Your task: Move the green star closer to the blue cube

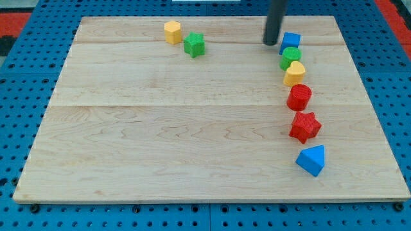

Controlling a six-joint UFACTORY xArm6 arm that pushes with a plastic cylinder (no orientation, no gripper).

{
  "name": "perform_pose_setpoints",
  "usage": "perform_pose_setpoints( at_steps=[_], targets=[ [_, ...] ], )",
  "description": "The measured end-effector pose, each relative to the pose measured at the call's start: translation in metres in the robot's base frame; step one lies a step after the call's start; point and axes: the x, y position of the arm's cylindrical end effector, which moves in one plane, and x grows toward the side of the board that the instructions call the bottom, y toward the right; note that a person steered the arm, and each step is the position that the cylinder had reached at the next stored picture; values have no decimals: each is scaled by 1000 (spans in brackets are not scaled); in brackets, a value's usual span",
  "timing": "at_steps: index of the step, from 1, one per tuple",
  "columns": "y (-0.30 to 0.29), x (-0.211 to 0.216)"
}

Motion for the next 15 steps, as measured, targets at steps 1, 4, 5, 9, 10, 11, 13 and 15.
perform_pose_setpoints(
  at_steps=[1, 4, 5, 9, 10, 11, 13, 15],
  targets=[
    [-63, 41],
    [-125, -23],
    [-56, -36],
    [-39, 5],
    [-16, -14],
    [-50, -20],
    [-54, -49],
    [31, -50]
  ],
)
